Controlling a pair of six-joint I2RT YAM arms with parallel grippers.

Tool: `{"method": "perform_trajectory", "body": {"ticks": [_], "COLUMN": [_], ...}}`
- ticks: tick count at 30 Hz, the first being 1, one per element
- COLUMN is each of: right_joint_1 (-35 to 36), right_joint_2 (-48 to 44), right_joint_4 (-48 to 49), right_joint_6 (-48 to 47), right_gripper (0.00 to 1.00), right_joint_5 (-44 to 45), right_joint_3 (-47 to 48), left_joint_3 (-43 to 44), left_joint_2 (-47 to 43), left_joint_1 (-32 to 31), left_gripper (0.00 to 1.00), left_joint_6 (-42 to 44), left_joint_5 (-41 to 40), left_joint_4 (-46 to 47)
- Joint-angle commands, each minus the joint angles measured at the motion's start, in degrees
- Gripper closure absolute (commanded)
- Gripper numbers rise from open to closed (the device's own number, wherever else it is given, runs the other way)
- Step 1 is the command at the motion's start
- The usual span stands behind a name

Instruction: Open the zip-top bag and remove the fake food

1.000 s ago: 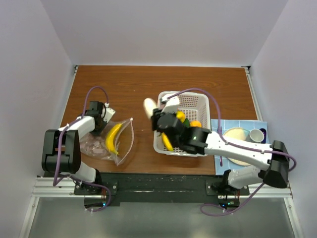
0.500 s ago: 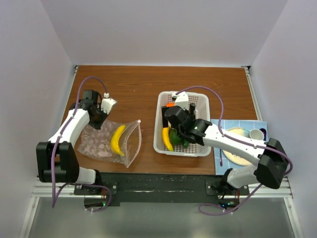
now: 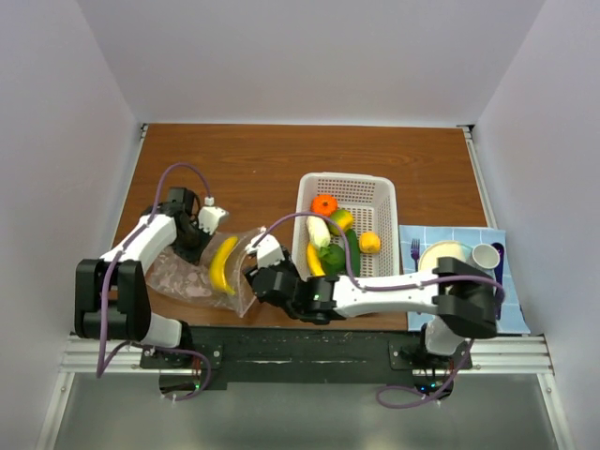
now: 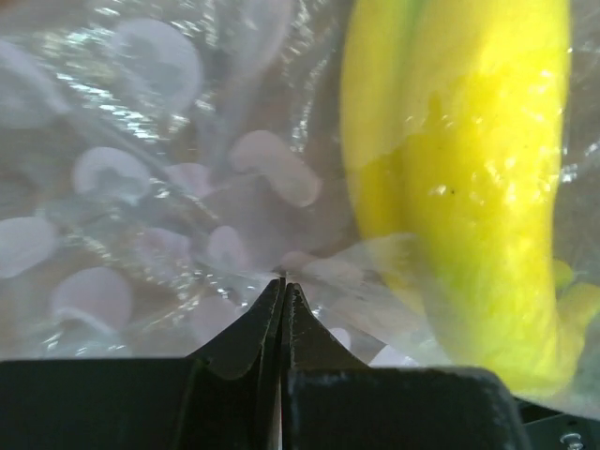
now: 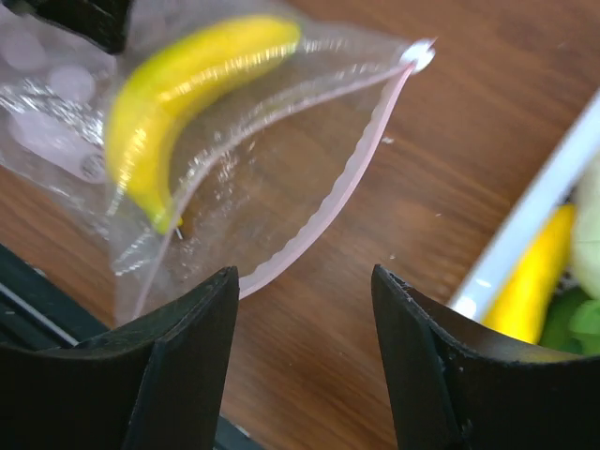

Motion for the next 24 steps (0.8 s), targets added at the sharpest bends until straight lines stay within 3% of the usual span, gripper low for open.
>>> {"method": "perform_trajectory", "body": {"ticks": [1, 7, 17, 24], "right_joint_1": [-0.8, -3.5, -5.6, -3.6], "right_joint_2": [5.2, 12.3, 19.2, 22.2], "right_joint_4": [7.4, 9.3, 19.2, 24.0], "right_joint_6": [-1.1, -2.3, -6.1, -8.4], "right_gripper": [0.38, 0.34, 0.07, 0.04], "right_joint_5": [-1.8, -5.2, -15.9, -24.9], "right_joint_3": [4.1, 8.3, 7.7, 9.8], "left_joint_3": [-0.9, -1.4, -2.3, -4.1], "left_joint_2": [0.2, 1.7, 5.1, 4.3], "left_joint_1": [-0.8, -1.1, -1.6, -2.2], "left_gripper": [0.97, 0.98, 0.99, 1.0], "left_joint_6": [-1.8, -1.7, -1.5, -0.9], "left_joint_5": [1.6, 0.7, -0.7, -2.9], "left_joint_4": [4.3, 6.7, 9.8, 10.7]}}
